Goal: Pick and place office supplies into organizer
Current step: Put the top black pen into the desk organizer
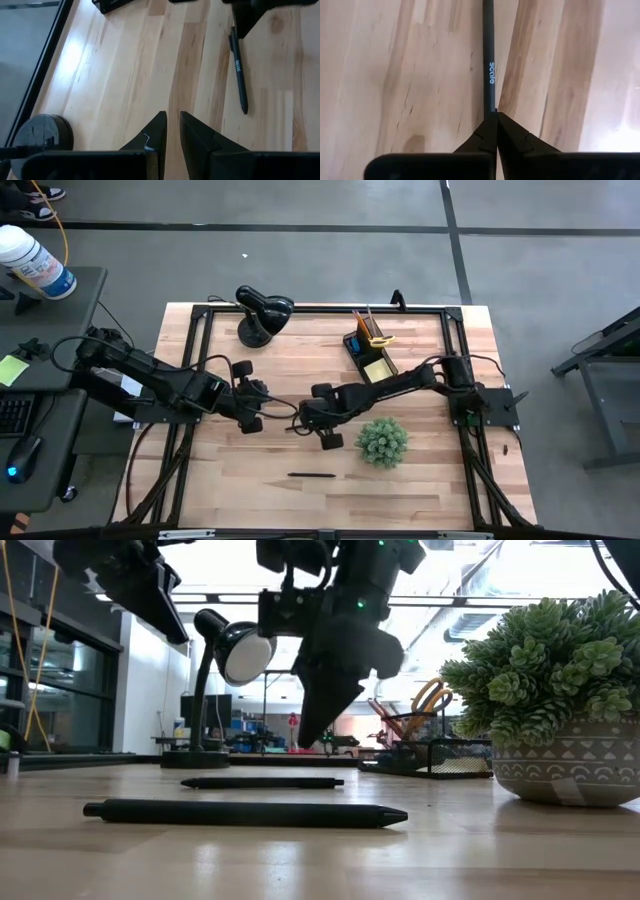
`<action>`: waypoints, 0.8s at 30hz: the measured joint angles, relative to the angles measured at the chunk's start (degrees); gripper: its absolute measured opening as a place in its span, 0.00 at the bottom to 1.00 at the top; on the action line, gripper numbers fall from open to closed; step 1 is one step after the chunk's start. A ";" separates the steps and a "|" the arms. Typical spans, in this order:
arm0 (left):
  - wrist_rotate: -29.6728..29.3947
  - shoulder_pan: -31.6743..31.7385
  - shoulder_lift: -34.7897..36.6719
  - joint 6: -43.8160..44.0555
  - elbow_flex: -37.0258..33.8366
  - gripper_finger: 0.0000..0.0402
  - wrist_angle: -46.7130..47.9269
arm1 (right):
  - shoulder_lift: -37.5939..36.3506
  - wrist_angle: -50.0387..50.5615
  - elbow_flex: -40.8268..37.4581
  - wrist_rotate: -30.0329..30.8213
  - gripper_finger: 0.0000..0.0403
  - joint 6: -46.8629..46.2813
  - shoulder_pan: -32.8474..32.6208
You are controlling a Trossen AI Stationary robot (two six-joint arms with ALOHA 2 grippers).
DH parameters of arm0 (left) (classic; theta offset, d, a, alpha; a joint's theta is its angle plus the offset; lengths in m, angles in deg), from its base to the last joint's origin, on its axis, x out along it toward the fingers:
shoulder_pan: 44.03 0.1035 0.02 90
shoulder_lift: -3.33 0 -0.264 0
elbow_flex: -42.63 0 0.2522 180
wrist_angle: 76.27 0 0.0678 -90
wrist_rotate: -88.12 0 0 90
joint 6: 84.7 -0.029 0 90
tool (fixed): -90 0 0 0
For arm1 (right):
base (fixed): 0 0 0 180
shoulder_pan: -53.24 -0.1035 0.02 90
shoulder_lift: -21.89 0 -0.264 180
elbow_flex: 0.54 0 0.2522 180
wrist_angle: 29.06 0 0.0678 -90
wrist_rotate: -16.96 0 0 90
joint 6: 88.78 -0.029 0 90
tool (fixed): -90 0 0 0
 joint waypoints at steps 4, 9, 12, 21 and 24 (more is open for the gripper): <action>-0.22 0.00 0.00 1.18 0.00 0.10 1.04 | -0.08 1.12 0.07 -0.22 0.01 -0.07 0.83; -0.49 0.00 0.02 1.38 0.00 0.10 0.92 | 2.26 2.21 0.05 -2.79 0.01 -0.50 3.48; -0.66 0.00 0.02 1.40 0.00 0.10 0.85 | 2.88 1.13 0.13 -4.46 0.03 -0.07 4.56; -1.44 -0.02 0.02 1.47 0.00 0.10 0.82 | 3.69 1.32 0.13 -8.33 0.11 0.04 4.66; -1.75 0.02 0.02 1.51 0.00 0.10 0.82 | 3.69 1.15 0.13 -8.84 0.13 -0.06 4.48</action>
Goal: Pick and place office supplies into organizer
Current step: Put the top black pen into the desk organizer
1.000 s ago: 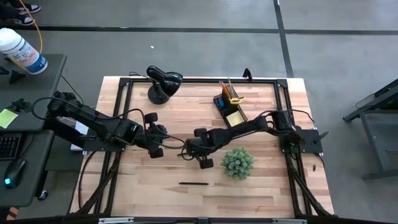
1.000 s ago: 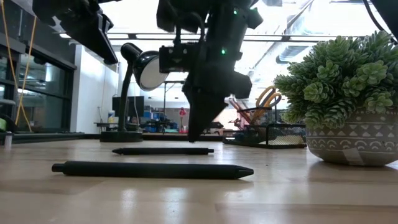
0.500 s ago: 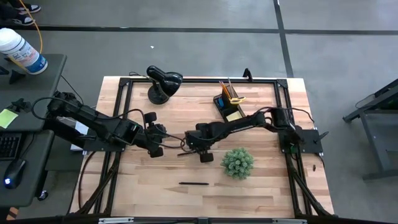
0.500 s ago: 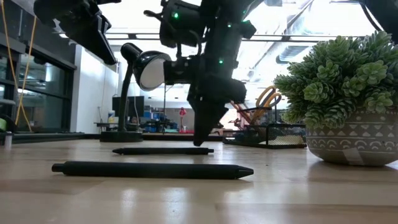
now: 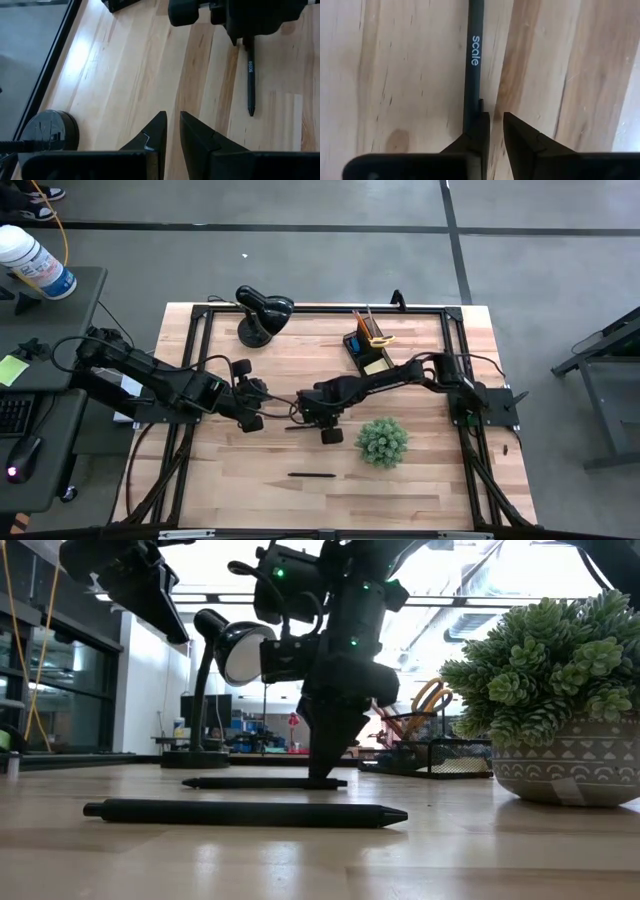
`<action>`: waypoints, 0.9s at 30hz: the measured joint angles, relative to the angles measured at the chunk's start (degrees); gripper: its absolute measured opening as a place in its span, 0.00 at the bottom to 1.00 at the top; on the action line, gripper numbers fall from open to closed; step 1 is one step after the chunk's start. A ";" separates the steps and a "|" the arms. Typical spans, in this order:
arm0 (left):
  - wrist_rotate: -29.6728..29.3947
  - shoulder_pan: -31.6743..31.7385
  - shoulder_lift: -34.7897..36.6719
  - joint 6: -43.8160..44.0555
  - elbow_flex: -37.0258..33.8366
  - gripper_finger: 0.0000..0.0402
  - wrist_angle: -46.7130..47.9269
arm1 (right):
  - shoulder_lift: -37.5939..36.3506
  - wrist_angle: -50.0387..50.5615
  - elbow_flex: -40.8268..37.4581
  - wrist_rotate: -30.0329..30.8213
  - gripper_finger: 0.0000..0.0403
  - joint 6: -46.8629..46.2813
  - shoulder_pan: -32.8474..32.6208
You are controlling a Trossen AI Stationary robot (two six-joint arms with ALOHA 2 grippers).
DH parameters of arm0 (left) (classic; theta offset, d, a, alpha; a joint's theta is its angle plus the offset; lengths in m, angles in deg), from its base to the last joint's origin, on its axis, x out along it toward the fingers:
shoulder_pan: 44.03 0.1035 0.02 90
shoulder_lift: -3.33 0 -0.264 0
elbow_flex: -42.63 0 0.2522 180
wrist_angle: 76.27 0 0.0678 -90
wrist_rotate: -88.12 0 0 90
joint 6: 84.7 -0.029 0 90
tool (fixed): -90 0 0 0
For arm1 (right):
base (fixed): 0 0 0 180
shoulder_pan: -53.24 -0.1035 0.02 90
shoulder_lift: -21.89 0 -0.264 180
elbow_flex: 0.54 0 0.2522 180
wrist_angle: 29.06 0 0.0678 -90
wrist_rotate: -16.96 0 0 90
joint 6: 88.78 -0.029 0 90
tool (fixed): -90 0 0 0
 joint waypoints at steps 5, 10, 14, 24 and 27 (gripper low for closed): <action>-0.02 -0.02 0.00 0.00 0.00 0.10 -0.02 | 0.00 0.20 0.00 -0.31 0.14 -0.02 -0.02; 0.00 -0.02 0.00 0.00 0.00 0.10 -0.02 | 0.00 1.58 0.00 -1.19 0.14 0.08 0.52; -0.02 -0.02 0.00 0.07 0.00 0.10 -0.05 | 0.00 2.04 0.00 -3.09 0.14 0.18 0.81; -0.83 -0.02 0.00 0.93 0.00 0.10 -0.11 | -1.02 2.12 0.04 -5.12 0.14 0.55 0.76; -1.03 0.00 0.00 0.94 0.00 0.10 -0.11 | -1.07 2.00 0.04 -5.89 0.14 0.11 0.74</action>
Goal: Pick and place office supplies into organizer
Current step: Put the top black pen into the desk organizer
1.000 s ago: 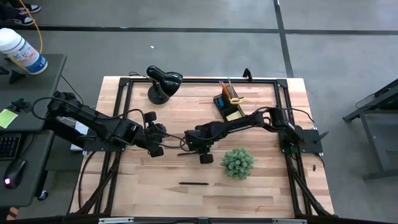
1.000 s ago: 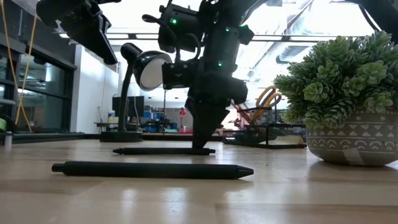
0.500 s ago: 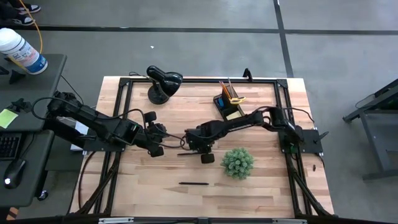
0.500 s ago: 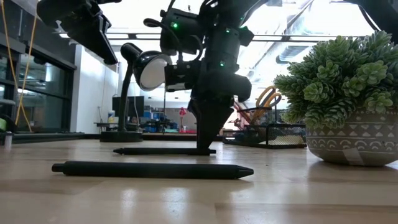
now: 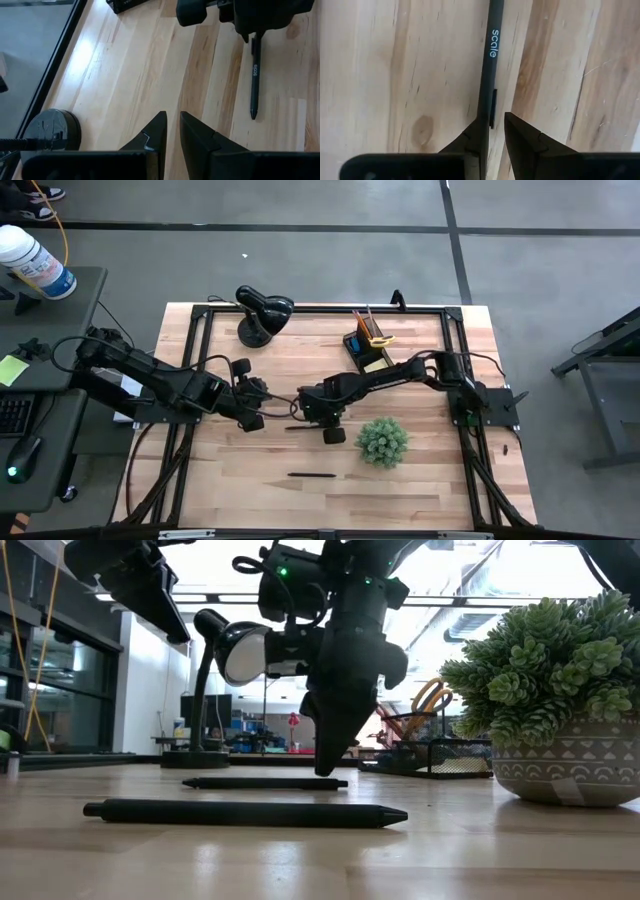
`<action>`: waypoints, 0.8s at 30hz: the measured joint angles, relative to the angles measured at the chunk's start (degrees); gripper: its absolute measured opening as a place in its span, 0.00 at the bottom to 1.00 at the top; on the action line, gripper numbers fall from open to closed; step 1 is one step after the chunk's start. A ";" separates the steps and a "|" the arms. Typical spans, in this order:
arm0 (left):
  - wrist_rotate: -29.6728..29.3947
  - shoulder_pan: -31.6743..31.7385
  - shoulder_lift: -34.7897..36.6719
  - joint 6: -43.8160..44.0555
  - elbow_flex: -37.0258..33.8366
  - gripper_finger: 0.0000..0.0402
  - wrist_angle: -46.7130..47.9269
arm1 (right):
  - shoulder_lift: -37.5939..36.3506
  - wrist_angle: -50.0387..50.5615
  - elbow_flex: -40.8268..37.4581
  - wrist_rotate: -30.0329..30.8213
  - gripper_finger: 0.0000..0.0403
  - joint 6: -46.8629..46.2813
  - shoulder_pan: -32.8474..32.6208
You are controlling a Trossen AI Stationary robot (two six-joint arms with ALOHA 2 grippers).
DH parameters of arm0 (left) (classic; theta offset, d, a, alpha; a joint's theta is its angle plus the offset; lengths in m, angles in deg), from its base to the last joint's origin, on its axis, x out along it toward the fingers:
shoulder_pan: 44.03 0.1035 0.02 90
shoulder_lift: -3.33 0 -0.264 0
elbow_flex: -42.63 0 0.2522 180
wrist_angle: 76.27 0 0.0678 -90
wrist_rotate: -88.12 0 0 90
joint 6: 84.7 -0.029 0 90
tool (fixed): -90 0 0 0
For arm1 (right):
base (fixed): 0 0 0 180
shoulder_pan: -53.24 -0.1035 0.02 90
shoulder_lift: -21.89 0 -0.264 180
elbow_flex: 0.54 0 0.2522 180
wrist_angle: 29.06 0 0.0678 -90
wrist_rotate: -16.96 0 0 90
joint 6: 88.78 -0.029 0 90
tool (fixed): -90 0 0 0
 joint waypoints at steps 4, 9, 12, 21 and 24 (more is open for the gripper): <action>-0.24 -0.02 0.00 0.00 0.00 0.10 0.02 | 0.00 -1.04 0.00 0.34 0.14 0.00 -0.04; -0.24 -0.02 0.00 0.00 0.00 0.10 0.13 | 0.00 -1.28 0.00 1.40 0.14 -0.15 0.17; -0.24 0.00 0.00 0.00 0.00 0.10 0.17 | 0.00 -1.14 0.00 1.28 0.14 -0.15 0.24; -0.43 -0.02 0.00 0.00 0.00 0.10 0.27 | 0.39 -1.67 0.09 1.87 0.14 -0.15 -0.75; -0.43 -0.02 0.00 0.00 0.00 0.10 0.26 | 0.39 -2.25 0.09 1.55 0.14 -0.57 -0.90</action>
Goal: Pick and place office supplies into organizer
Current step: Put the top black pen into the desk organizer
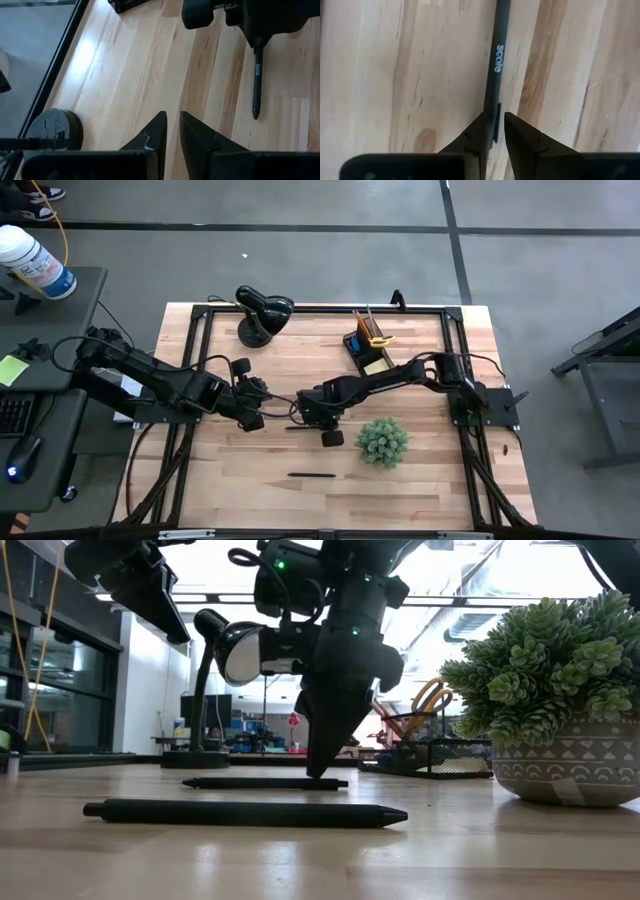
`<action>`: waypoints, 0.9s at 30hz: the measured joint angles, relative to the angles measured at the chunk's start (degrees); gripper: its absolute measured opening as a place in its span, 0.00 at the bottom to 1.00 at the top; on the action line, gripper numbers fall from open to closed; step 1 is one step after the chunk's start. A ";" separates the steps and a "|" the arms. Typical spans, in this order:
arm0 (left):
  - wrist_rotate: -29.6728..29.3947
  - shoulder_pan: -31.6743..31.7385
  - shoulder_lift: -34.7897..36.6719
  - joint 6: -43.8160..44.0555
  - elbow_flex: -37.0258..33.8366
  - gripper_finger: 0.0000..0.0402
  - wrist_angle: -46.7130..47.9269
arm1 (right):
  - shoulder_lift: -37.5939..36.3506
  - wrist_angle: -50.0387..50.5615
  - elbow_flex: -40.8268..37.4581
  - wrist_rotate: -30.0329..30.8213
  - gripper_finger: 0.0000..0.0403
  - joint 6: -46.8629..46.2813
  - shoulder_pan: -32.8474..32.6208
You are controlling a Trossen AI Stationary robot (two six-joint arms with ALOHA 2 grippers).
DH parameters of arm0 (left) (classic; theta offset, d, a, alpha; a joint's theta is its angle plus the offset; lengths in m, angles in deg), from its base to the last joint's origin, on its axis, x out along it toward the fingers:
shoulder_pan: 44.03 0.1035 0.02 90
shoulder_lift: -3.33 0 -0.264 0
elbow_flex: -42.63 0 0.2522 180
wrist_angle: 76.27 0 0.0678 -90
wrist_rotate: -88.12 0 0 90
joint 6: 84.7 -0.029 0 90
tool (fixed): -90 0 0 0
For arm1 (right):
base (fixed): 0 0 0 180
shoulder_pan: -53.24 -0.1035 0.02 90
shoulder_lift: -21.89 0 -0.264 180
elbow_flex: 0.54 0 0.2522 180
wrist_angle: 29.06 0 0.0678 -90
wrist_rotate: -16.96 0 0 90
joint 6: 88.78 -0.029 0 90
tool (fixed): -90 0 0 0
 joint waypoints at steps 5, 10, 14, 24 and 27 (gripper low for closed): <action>-0.17 0.00 0.00 0.00 0.00 0.10 -0.01 | 0.37 0.20 0.00 -0.55 0.14 -0.12 0.04; -0.20 0.00 0.00 0.02 0.00 0.10 -0.02 | 1.31 -0.16 0.11 -0.68 0.14 -0.50 0.00; -0.22 0.00 -0.01 0.04 0.00 0.10 -0.04 | 1.99 -0.18 0.20 -1.50 0.14 -0.55 -0.09; -1.11 0.02 -0.02 0.07 0.00 0.10 -0.07 | 2.19 -0.68 0.13 -2.18 0.12 -0.63 -0.24; -1.11 0.00 -0.02 0.07 0.00 0.10 -0.07 | 2.19 -0.76 0.13 -2.30 0.07 -0.57 -0.24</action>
